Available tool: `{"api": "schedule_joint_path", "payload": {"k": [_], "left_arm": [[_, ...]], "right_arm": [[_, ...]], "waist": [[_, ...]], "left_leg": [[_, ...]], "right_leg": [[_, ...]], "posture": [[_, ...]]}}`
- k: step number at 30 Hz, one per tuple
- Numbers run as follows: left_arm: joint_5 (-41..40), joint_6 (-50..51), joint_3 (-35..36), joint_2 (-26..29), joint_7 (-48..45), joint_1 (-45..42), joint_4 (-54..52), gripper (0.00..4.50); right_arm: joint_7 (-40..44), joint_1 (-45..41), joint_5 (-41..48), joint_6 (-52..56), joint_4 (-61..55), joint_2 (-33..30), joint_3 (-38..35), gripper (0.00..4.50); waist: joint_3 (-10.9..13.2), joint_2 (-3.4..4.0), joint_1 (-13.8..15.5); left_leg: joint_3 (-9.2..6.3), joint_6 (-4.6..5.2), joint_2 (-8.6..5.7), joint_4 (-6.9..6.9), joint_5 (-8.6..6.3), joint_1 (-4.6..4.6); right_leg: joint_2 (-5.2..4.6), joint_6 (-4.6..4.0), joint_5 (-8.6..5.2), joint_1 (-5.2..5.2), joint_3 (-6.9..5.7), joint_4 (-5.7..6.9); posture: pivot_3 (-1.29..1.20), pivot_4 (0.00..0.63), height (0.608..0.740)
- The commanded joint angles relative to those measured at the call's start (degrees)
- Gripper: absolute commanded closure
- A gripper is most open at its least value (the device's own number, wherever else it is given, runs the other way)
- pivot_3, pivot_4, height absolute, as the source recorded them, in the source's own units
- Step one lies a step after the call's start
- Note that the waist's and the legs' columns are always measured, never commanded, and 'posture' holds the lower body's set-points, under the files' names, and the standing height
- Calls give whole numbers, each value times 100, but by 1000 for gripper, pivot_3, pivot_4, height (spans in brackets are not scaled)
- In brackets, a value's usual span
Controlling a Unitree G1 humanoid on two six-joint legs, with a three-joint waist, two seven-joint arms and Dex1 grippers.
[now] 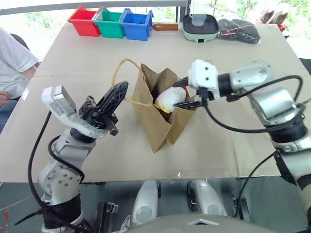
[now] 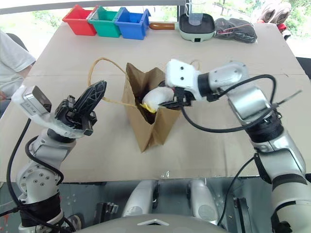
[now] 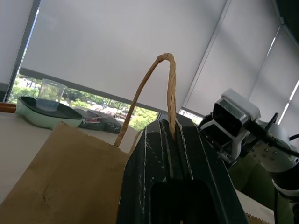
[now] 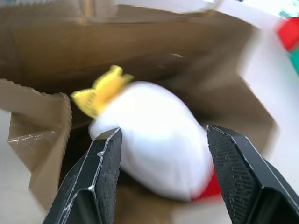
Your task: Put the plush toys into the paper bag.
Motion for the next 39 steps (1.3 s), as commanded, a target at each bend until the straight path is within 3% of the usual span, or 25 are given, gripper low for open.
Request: {"api": "schedule_joint_path", "payload": {"k": [1,5,9,13,20,23,26,28,33,39], "left_arm": [[-115,-157,120,39,-64,82,-276,4500],[-112,-218,117,29,-93,95,-269,4500],[-155,-245,178,76,-146,92,-216,4500],[-130,-268,174,77,-238,133,-161,4500],[-92,-291,214,143,-310,106,-114,4500],[-76,-308,225,175,-281,74,-116,4500],[-65,-295,253,246,-128,-61,-100,4500],[-23,-236,318,366,91,-283,43,4500],[145,52,408,1272,-52,-1665,1380,4500],[1022,30,-379,1477,-866,-2869,2904,4500]], "right_arm": [[-638,36,684,1268,-652,-44,-1106,1816],[-1310,257,1820,3172,-1049,108,-2653,1816],[-1959,540,2144,4394,-1176,296,-3178,1816],[-2441,334,2466,4786,-891,1216,-3468,1816],[-2542,-199,2683,4037,160,2260,-3009,1816],[-2339,-323,2672,3384,503,2379,-2799,3105],[-2156,-557,3308,3013,587,2660,-3167,4464],[-2229,-765,3990,3122,567,2783,-3531,4464],[-3131,-1362,5647,3287,171,2685,-3989,4464],[-3867,-469,5509,3204,-268,2217,-3422,4464]], "waist": [[0,1,-5],[0,0,2],[-1,-2,0],[1,5,-116],[3,8,-146],[2,7,-129],[3,8,-133],[4,8,-136],[6,11,-109],[1,7,-129]], "left_leg": [[5,0,0,0,0,2],[5,1,0,0,0,1],[5,1,-1,0,-1,0],[16,1,4,-3,-1,7],[12,1,9,-7,-1,1],[11,1,7,-9,-1,-1],[10,1,7,-8,-1,-2],[8,1,7,-9,-1,-3],[-8,1,7,-7,-1,-5],[6,2,4,-23,-1,-1]], "right_leg": [[0,0,0,0,4,0],[2,0,0,0,4,0],[2,0,0,5,5,-9],[13,0,0,1,22,-8],[20,0,0,-4,19,-6],[17,0,0,-5,16,-9],[16,1,0,-4,15,-10],[17,1,0,-5,15,-8],[19,0,0,-5,-2,-1],[14,1,0,-1,7,-23]], "posture": [[0,150,740],[0,150,740],[0,150,740],[0,150,740],[0,150,740],[0,150,740],[0,150,740],[0,150,740],[0,150,740],[0,150,740]]}}
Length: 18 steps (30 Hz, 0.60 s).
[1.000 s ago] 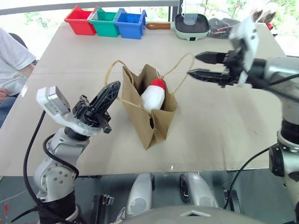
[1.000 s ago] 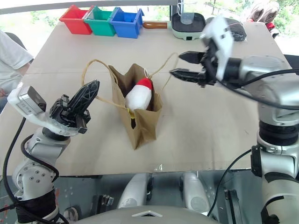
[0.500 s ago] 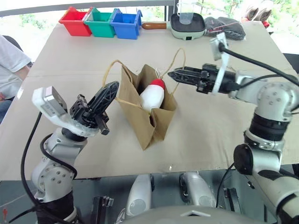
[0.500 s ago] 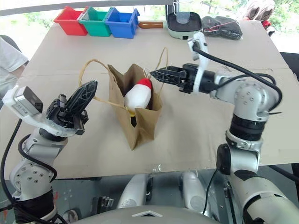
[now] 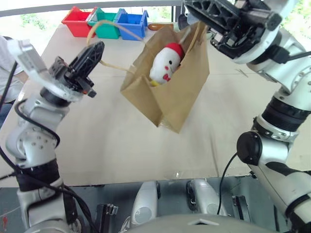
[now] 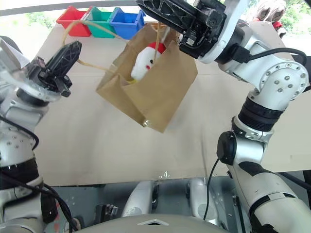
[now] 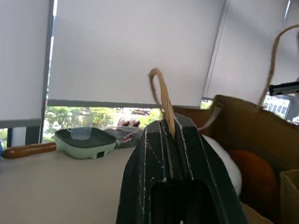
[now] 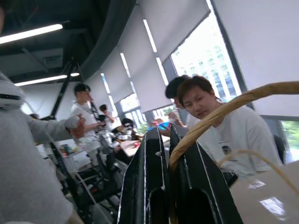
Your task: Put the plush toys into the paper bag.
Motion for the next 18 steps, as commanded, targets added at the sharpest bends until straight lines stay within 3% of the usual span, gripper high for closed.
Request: {"api": "schedule_joint_path", "payload": {"k": [1,7,8,10,11,14,18], "left_arm": [[726,-178,-592,-52,-532,-745,907,4500],[1643,-714,-1173,-217,-1398,-1226,1777,4500],[1671,-728,-1215,-155,-1736,-1263,1917,4500],[1722,-832,-1234,-69,-2280,-1399,2219,4500],[1715,-809,-1212,-37,-2454,-1504,2356,4160],[1628,-448,-1158,185,-2903,-1672,2441,3156],[1366,174,-862,485,-2916,-1357,2099,2054]], "right_arm": [[-329,782,-219,-140,-489,-257,399,4464],[-465,1579,-679,-515,-1130,-666,971,4464],[-438,1660,-768,-569,-1197,-766,1032,4083],[-354,1813,-762,-615,-1409,-975,1091,3848],[-339,1863,-701,-600,-1521,-1083,1091,3258],[-126,2090,-311,-394,-1996,-1785,989,2085],[93,2433,219,-197,-2336,-2788,650,2008]], "waist": [[1,-2,32],[3,1,-49],[3,1,-51],[3,1,-44],[3,2,-24],[4,2,0],[4,1,26]], "left_leg": [[-3,0,0,-2,0,-3],[10,-1,0,10,2,-62],[9,-1,2,11,2,-62],[-3,-1,5,8,2,-63],[-8,-1,6,8,2,-67],[-11,0,4,20,1,-83],[-13,1,-3,29,1,-83]], "right_leg": [[1,0,0,-2,-3,0],[-1,2,2,-69,14,24],[0,1,2,-72,14,26],[5,0,1,-72,1,27],[6,0,1,-72,-4,27],[3,0,1,-76,-8,26],[-6,2,0,-68,-12,23]], "posture": [[0,150,740],[0,150,740],[0,150,740],[0,150,740],[0,150,740],[0,150,740],[0,150,740]]}}
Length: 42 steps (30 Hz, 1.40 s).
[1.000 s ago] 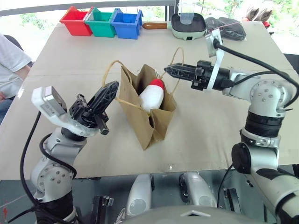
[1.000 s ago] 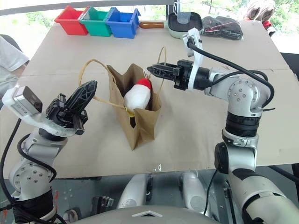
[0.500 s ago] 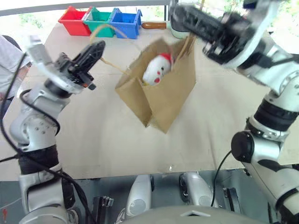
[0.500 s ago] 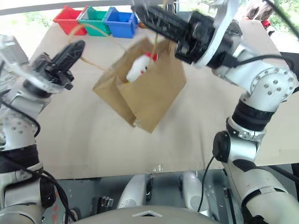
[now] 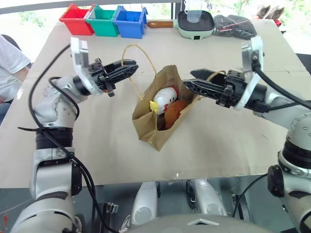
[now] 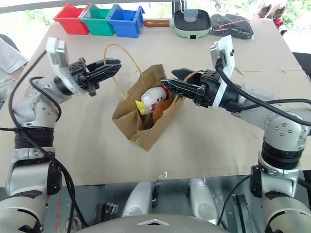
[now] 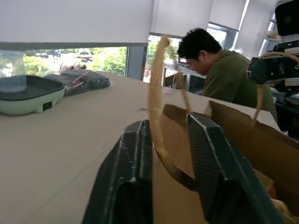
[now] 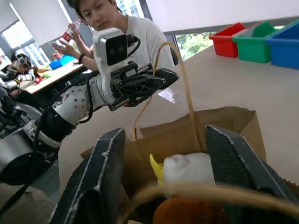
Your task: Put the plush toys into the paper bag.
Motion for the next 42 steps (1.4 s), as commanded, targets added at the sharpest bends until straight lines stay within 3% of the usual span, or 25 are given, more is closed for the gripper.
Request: {"api": "schedule_joint_path", "payload": {"k": [1,3,5,10,14,15,19,20,23,26,33,41,42], "left_arm": [[-417,617,526,354,-38,383,-489,1542],[-672,1006,805,531,-25,807,-823,564],[-910,1305,1072,613,41,1209,-1144,31],[-1391,1774,1645,530,300,2597,-2286,31],[-1464,1758,1729,348,447,3728,-3260,31],[-1443,1702,1715,294,501,3900,-3417,0],[-1185,1440,1474,-34,918,4366,-4055,0],[-1001,1279,1329,-133,1044,4512,-4312,0],[-662,985,1044,-349,1398,4716,-4785,0],[-495,827,886,-610,1872,4752,-5070,0],[346,269,354,-1129,2872,4722,-5440,0],[1208,-131,-205,-1518,3676,4261,-5147,0],[1166,-139,-248,-1610,3704,4200,-5115,260]], "right_arm": [[250,252,581,112,-447,-834,-520,2008],[262,452,889,114,-530,-1293,-706,2008],[244,608,1089,74,-588,-1618,-834,2008],[34,1197,1756,-88,-643,-2266,-1247,2008],[392,2016,1020,-174,-1059,-2668,-1005,2008],[481,2154,627,-318,-1139,-2680,-732,2576],[863,2349,-1198,-1438,-1072,-2014,953,4301],[1038,2286,-1850,-1933,-855,-1697,1576,4409],[1320,1879,-2917,-2848,-120,-760,2611,4409],[1526,1517,-3411,-3265,497,-106,3018,4409],[1803,1217,-3857,-3570,1113,804,3349,4409],[1960,930,-4445,-3907,1901,1534,3596,4409],[1975,921,-4480,-3930,1924,1576,3584,4470]], "waist": [[-1,-1,-23],[0,-2,-36],[0,-2,-44],[0,-2,-21],[-2,-5,20],[-2,-5,36],[-12,-17,57],[-11,-13,56],[-11,-14,29],[-11,-13,18],[-12,-15,112],[-13,-16,124],[-13,-16,123]], "left_leg": [[2,0,0,0,0,-1],[5,1,3,-1,0,3],[5,1,7,-3,-1,5],[3,1,10,-2,0,7],[4,1,12,-1,-1,7],[3,1,9,0,-1,7],[2,0,9,16,0,18],[5,0,9,15,0,24],[13,0,10,17,0,28],[13,0,9,17,1,27],[6,-1,5,17,1,23],[7,-1,3,20,1,32],[7,-1,3,21,1,30]], "right_leg": [[-2,0,0,1,3,-5],[-3,0,0,1,4,-5],[1,0,0,0,5,-1],[-1,0,-1,1,2,1],[-12,1,-1,7,1,-6],[-12,1,-1,10,-1,-11],[-3,5,-3,20,-3,-11],[-2,13,-8,22,1,-12],[0,12,-7,22,9,-6],[3,0,0,19,13,1],[1,-1,1,19,8,6],[3,-1,1,25,11,12],[3,0,2,25,11,11]], "posture": [[0,150,740],[0,150,740],[0,150,740],[0,150,740],[0,150,740],[0,150,740],[0,150,740],[0,150,740],[0,150,740],[0,150,740],[0,150,740],[0,150,740],[0,150,740]]}}
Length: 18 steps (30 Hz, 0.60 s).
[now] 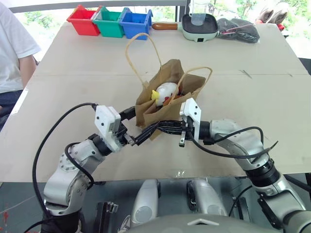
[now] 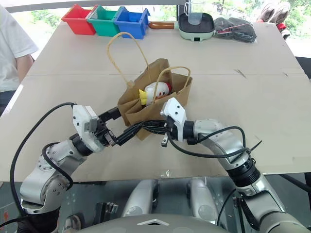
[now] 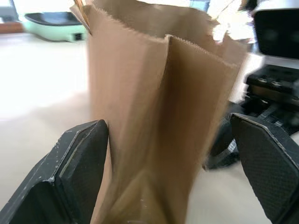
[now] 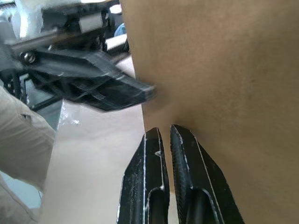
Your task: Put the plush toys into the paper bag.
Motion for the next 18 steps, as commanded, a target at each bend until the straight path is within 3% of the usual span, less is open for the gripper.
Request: {"api": "schedule_joint_path", "payload": {"k": [1,2,5,7,10,12,17,18], "left_arm": [[-14,-196,-148,-258,211,-220,16,533],[-7,-247,-182,-346,250,-268,63,816],[79,-400,-199,-419,248,-345,258,2319],[-7,-474,-130,-498,259,-428,410,3007],[-153,-563,-42,-516,82,-651,752,4454],[-381,-650,30,-310,-514,-973,1182,4454],[-686,-1344,-28,848,-3665,-2307,3245,4500],[-603,-1495,-121,991,-4237,-2756,3908,4500]], "right_arm": [[89,-76,-144,-211,-46,136,-29,4500],[102,-50,-186,-243,-85,133,-55,4500],[109,39,-343,-396,-246,50,-115,4500],[268,244,-202,-667,-457,21,-278,4500],[173,518,-350,-833,-736,-200,-510,4500],[144,894,-509,-890,-1211,-634,-746,4500],[-119,2221,130,-385,-2645,-1505,-2271,2351],[-80,2549,241,-308,-2852,-1706,-2629,1715]], "waist": [[0,0,-1],[0,0,-1],[0,0,-18],[0,0,-11],[-1,-1,-4],[-3,-4,26],[-2,-3,36],[-3,-2,22]], "left_leg": [[0,0,0,0,0,0],[0,0,0,0,0,0],[-3,0,0,0,0,1],[-3,0,1,-1,0,2],[-6,0,1,-1,0,-1],[-6,0,-4,3,0,-2],[-11,0,-5,4,0,-8],[-11,0,-4,4,0,-6]], "right_leg": [[0,0,0,0,0,0],[-1,0,0,0,-1,2],[0,0,0,0,-3,4],[2,0,0,0,-2,6],[1,0,0,0,-5,4],[-2,1,1,1,-7,4],[0,-1,-1,1,-17,3],[3,-1,-1,1,-16,3]], "posture": [[0,150,740],[0,150,740],[0,150,740],[0,150,740],[0,150,740],[0,150,740],[0,150,740],[0,150,740]]}}
